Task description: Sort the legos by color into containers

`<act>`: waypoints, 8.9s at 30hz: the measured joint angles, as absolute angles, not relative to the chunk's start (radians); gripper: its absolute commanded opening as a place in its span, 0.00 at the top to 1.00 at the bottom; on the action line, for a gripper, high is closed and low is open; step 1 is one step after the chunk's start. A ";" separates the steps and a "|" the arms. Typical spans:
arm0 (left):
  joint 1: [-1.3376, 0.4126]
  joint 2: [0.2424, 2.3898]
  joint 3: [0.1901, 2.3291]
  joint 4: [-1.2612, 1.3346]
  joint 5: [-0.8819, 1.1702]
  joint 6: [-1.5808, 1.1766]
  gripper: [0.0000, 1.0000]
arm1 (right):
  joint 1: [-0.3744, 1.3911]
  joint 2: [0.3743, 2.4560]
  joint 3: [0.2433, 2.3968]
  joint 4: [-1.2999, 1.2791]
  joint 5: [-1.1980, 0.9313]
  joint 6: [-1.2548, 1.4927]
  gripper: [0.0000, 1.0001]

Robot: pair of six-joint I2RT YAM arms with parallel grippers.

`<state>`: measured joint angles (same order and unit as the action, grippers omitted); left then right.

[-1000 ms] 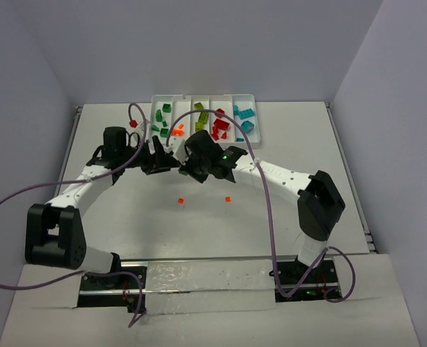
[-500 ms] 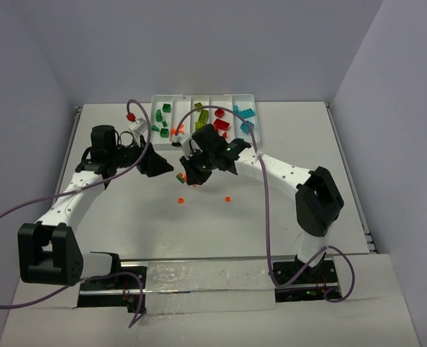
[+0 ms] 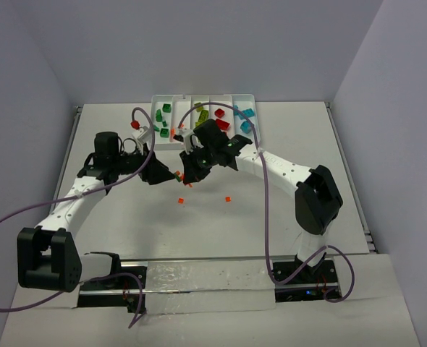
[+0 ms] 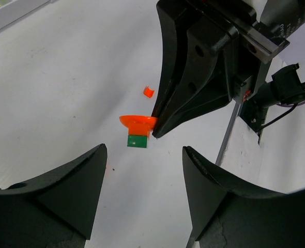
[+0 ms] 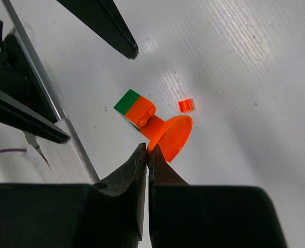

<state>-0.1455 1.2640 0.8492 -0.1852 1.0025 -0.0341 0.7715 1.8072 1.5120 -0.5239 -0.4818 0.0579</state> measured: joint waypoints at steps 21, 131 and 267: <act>-0.204 1.284 0.830 -0.152 0.916 -0.096 0.47 | 0.772 1.814 1.532 -0.526 -0.543 0.106 1.00; -0.121 1.238 0.797 -0.683 1.454 0.133 1.00 | 0.824 1.592 1.527 -0.704 -0.707 -0.699 0.52; -0.049 1.537 1.155 -0.592 1.112 0.044 1.00 | 0.822 1.483 1.385 -0.586 -0.255 -0.695 1.00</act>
<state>-0.0489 1.5368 1.1553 -0.5923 1.1121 0.0435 0.8222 1.4825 1.3850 -0.5858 -0.2554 -0.6948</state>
